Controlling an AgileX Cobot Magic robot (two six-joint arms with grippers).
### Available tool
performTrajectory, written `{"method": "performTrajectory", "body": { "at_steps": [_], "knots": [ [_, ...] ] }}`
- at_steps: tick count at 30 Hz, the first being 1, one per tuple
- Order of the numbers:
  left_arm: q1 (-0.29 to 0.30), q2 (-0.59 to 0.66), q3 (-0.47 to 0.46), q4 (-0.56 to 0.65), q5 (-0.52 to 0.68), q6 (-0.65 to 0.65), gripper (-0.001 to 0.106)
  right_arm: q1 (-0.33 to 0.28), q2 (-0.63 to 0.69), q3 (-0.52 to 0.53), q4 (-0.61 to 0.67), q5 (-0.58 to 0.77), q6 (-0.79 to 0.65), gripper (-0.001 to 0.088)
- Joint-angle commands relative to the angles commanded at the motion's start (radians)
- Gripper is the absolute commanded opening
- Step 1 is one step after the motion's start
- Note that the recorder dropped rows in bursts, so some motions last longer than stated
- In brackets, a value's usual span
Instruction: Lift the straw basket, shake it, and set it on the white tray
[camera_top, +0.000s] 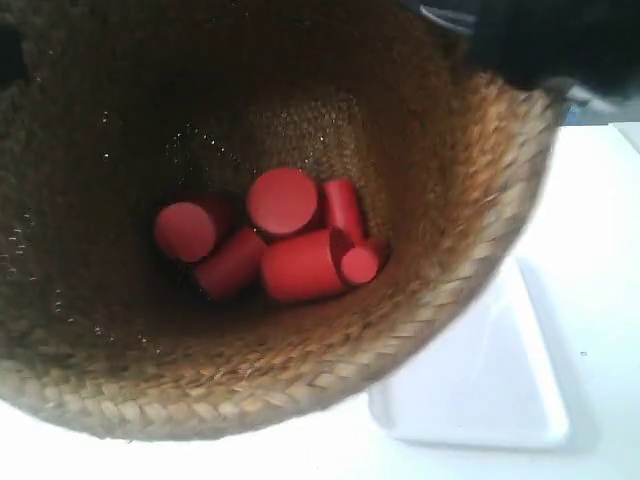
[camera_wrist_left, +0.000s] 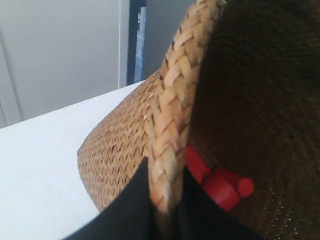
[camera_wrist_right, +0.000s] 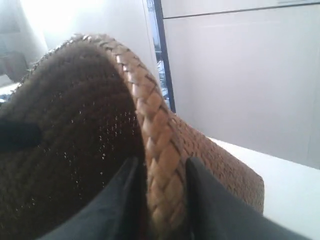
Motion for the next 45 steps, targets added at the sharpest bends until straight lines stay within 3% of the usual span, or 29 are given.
{"method": "performTrajectory", "body": {
  "at_steps": [3,5,8,10,11,14,20,26,31,35,39,41,45],
  "knots": [
    [0.000,-0.008,-0.061,-0.005,0.171,-0.039,0.000,0.016,-0.031,-0.065,0.114,0.134,0.026,0.0000],
    [0.000,-0.041,-0.103,-0.021,0.227,-0.039,0.000,0.045,-0.103,-0.085,0.125,0.105,0.022,0.0000],
    [0.000,-0.059,-0.076,0.012,0.117,-0.035,0.000,0.046,-0.157,-0.052,0.050,-0.049,0.019,0.0000],
    [0.000,-0.025,-0.020,0.033,-0.002,-0.067,0.000,0.016,-0.099,-0.016,0.005,-0.051,0.021,0.0000],
    [0.000,0.005,-0.002,0.033,0.004,-0.125,0.000,-0.018,-0.021,-0.019,0.036,0.088,0.068,0.0000],
    [0.000,0.010,-0.045,0.033,0.136,-0.127,0.000,-0.016,-0.023,-0.054,0.098,0.229,0.095,0.0000],
    [0.000,-0.026,-0.119,0.016,0.202,-0.127,0.000,-0.016,-0.168,-0.062,0.090,0.104,0.096,0.0000],
    [0.000,-0.026,-0.119,-0.023,0.137,-0.200,0.000,-0.016,-0.175,-0.062,0.095,0.185,0.099,0.0000],
    [0.000,0.008,-0.119,-0.065,0.079,-0.216,0.000,-0.018,-0.151,-0.062,0.093,0.229,0.181,0.0000],
    [0.000,0.207,-0.187,-0.080,0.056,-0.259,0.000,-0.090,0.013,-0.105,0.063,0.247,0.184,0.0000],
    [0.000,0.371,-0.316,-0.072,0.204,-0.301,0.000,-0.178,0.123,-0.218,0.065,0.357,0.172,0.0000],
    [0.000,0.446,-0.411,-0.070,0.262,-0.309,0.000,-0.218,0.166,-0.330,0.072,0.480,0.078,0.0000],
    [-0.012,0.520,-0.522,-0.068,0.251,-0.334,0.000,-0.312,0.224,-0.488,0.128,0.687,-0.095,0.0000]
  ]
}}
